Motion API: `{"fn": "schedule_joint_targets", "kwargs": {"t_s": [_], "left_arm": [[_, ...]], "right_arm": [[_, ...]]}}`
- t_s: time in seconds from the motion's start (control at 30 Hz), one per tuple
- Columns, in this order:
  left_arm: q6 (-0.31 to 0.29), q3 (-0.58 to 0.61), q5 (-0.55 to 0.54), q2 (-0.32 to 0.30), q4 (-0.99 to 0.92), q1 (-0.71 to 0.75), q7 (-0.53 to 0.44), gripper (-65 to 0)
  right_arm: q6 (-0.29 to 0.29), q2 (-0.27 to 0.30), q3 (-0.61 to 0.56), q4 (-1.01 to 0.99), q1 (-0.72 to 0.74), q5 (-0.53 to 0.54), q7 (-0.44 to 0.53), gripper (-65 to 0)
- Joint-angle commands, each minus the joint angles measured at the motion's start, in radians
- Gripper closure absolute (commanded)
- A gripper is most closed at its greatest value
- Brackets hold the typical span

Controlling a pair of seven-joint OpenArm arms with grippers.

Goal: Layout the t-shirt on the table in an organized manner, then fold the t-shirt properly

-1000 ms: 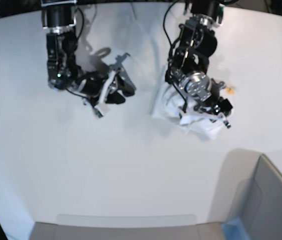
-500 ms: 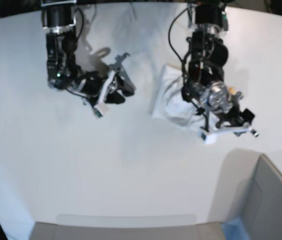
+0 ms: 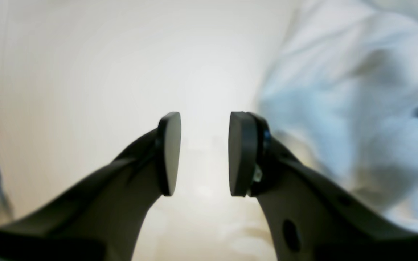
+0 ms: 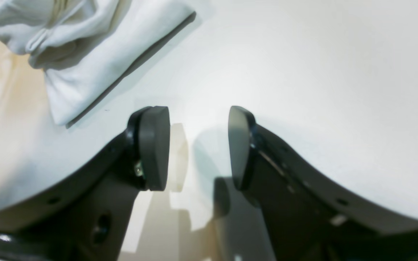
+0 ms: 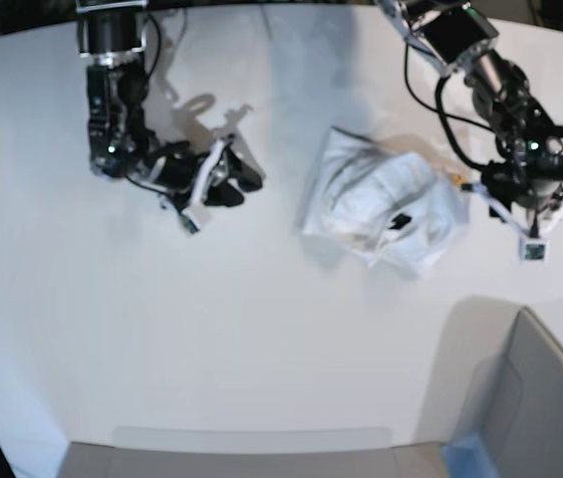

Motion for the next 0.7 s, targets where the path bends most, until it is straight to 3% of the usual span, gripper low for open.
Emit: {"fn": "schedule_joint_targets", "kwargs": {"t_s": [0.0, 0.13, 0.3, 0.53, 0.67], "left_arm": [[0.002, -0.036, -0.016, -0.004, 0.017, -0.020, -0.002, -22.7], [0.002, -0.059, -0.022, -0.007, 0.020, -0.034, -0.002, -22.9], [0.002, 0.029, -0.032, 0.005, 0.023, 0.018, -0.002, -22.9], [0.002, 0.106, -0.224, 0.028, 0.030, 0.063, -0.002, -22.9], [0.002, 0.164, -0.240, 0.024, 0.030, 0.063, -0.002, -22.9]], "right_arm": [[0.014, 0.007, 0.000, 0.005, -0.001, -0.035, -0.038, -26.9], [0.014, 0.009, -0.001, 0.005, -0.001, -0.035, -0.038, -26.9], [0.014, 0.010, -0.001, 0.005, 0.004, -0.035, -0.038, -26.9], [0.014, 0.010, -0.001, 0.005, 0.005, -0.035, -0.038, -26.9], [0.014, 0.013, -0.001, 0.005, 0.004, -0.035, -0.038, -26.9]]}}
